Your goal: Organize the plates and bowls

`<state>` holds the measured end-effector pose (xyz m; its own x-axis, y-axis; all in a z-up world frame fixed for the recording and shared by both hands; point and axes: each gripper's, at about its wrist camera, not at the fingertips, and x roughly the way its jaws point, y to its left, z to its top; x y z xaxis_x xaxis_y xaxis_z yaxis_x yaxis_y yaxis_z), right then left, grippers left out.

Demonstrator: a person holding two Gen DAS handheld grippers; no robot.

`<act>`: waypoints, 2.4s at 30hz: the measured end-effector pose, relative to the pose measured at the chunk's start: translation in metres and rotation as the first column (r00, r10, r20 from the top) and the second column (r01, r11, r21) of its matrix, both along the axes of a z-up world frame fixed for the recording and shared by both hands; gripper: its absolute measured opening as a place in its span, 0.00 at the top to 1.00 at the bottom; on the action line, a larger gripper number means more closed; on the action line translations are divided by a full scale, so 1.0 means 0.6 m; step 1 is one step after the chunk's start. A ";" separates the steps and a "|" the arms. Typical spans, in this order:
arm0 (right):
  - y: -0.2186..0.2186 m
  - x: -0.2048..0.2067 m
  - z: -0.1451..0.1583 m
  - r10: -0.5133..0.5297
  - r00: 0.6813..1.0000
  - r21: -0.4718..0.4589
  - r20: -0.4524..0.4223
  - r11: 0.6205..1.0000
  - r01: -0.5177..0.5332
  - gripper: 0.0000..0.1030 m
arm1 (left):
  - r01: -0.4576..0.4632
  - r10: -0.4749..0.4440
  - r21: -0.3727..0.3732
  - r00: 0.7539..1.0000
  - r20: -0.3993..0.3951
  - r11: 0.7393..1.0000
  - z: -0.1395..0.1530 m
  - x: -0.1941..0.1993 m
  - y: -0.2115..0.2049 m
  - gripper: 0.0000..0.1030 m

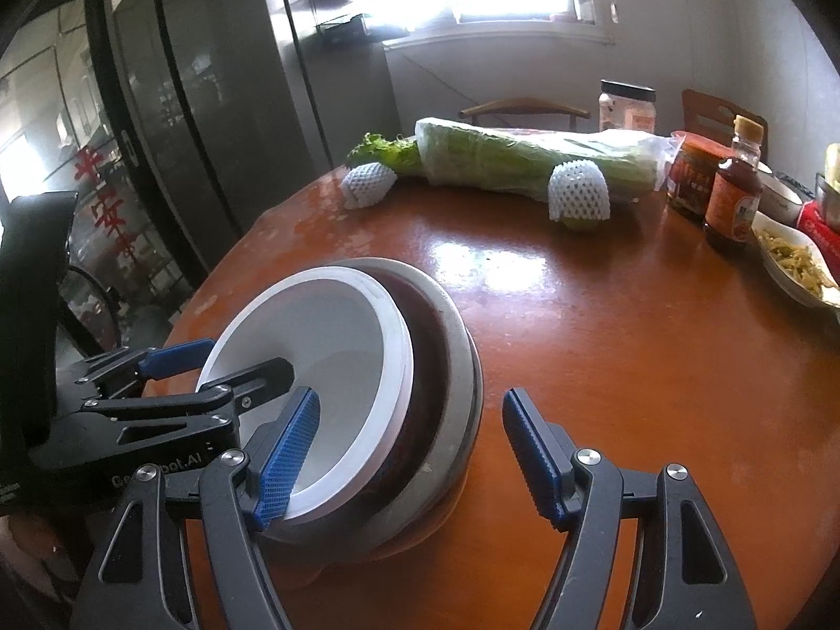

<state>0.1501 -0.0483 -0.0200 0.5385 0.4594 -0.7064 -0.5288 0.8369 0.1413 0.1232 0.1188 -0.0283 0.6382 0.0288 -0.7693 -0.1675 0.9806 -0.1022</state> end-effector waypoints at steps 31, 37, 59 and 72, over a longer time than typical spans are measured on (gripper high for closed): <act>0.011 -0.003 0.012 -0.017 0.999 -0.040 0.044 0.999 0.018 0.25 | -0.001 0.001 0.007 0.999 0.032 1.000 0.023 -0.020 0.012 0.29; 0.009 -0.008 0.022 -0.024 0.998 -0.035 0.064 0.999 0.027 0.24 | -0.004 0.003 0.012 0.999 0.040 1.000 0.028 -0.026 0.012 0.29; -0.023 -0.061 0.070 -0.039 0.986 -0.022 0.161 0.999 0.043 0.23 | -0.013 0.009 0.037 0.992 0.122 0.999 0.074 -0.095 -0.018 0.27; -0.078 -0.142 0.067 -0.056 0.977 -0.048 0.207 0.997 0.067 0.20 | -0.029 0.022 0.052 0.991 0.131 0.998 0.068 -0.165 -0.049 0.21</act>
<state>0.0650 -0.0949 0.0199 0.7006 0.3847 -0.6009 -0.4892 0.8721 -0.0119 0.0241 0.0893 0.0125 0.7315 0.0857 -0.6764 -0.1814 0.9808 -0.0719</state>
